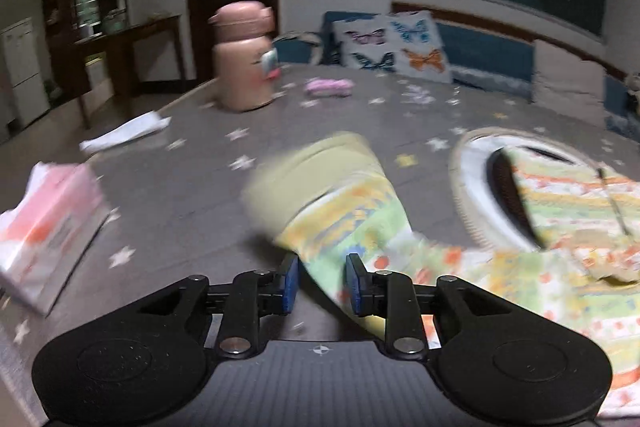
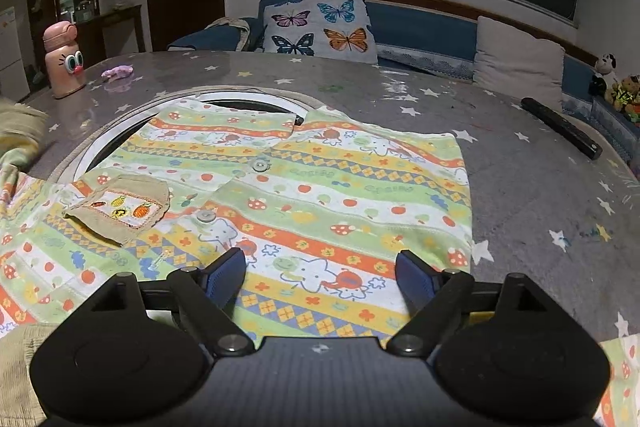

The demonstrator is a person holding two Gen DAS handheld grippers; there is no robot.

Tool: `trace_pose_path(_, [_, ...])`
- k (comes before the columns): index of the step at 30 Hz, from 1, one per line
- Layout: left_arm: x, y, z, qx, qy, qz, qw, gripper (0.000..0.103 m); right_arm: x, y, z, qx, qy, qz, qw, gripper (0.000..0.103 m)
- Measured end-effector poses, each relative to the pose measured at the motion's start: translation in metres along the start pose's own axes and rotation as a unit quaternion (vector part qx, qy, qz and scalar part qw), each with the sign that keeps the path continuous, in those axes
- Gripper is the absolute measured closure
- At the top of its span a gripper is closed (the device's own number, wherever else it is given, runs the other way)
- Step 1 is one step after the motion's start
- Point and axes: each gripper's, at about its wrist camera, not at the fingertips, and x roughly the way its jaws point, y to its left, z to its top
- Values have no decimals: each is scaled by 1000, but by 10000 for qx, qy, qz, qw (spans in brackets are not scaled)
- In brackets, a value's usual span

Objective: Fold clothes

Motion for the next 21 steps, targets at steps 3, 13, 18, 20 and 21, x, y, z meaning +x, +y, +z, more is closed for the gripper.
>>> trace_pose_path(3, [-1,7,-3,23,41,77,10000,62,0,1,0,1,-2,-17,10000,18])
trace_pose_path(13, [27,8,11,370,9,384,9986,59,0,1,0,9,5,-66,10000,16])
trace_pose_path(18, [30,20,17,226,139,576,9980,59,0,1,1,13,17,-57,10000,16])
trace_pose_path(20, [27,18,16,242,137,588,9979,60,0,2,1,7,26,-74,10000,16])
trace_pose_path(21, [26,17,16,255,137,567,9980,60,-2,3,2,-9,24,-86,10000,16])
